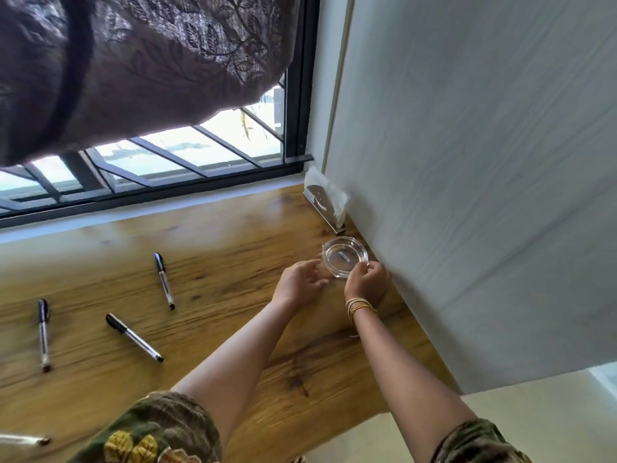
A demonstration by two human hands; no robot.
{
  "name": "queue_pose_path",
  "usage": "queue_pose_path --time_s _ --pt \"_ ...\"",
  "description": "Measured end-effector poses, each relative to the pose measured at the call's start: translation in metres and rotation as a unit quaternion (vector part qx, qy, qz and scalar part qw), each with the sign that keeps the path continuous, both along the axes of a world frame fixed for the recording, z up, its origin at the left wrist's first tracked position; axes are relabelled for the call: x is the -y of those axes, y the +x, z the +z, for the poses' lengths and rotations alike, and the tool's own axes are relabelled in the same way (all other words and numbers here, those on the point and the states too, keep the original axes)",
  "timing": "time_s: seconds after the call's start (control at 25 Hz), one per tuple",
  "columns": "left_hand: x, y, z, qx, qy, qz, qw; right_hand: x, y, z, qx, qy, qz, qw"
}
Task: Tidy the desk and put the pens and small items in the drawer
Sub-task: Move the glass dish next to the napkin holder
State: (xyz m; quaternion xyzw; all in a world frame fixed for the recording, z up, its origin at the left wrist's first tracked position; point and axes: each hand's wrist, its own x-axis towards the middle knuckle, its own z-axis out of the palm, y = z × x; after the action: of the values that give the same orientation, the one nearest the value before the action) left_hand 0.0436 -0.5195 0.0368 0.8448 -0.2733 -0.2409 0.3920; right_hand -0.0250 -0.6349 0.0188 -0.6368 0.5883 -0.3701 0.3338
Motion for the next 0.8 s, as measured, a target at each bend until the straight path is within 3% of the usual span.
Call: queue_pose_path --time_s 0.16,0.32,0.48,0.64,0.8 --pt "-0.051 -0.015 0.004 0.089 0.070 -0.099 0.989 -0.046 -0.014 0.002 -0.034 0.013 0.013 0.999" --pt "-0.115 -0.032 0.008 0.164 0.148 -0.130 0.967 -0.113 -0.041 -0.003 -0.186 -0.050 0.077 0.978" --pt "-0.206 -0.049 0.002 0.252 0.167 -0.164 0.939 -0.188 -0.062 -0.012 -0.413 -0.200 0.230 0.858" --pt "-0.299 -0.076 -0.009 0.279 0.153 -0.163 0.934 -0.271 -0.078 -0.017 -0.436 -0.275 0.271 0.813" --pt "-0.376 -0.097 -0.019 0.284 0.163 -0.141 0.934 -0.341 -0.096 -0.015 -0.422 -0.261 0.292 0.818"
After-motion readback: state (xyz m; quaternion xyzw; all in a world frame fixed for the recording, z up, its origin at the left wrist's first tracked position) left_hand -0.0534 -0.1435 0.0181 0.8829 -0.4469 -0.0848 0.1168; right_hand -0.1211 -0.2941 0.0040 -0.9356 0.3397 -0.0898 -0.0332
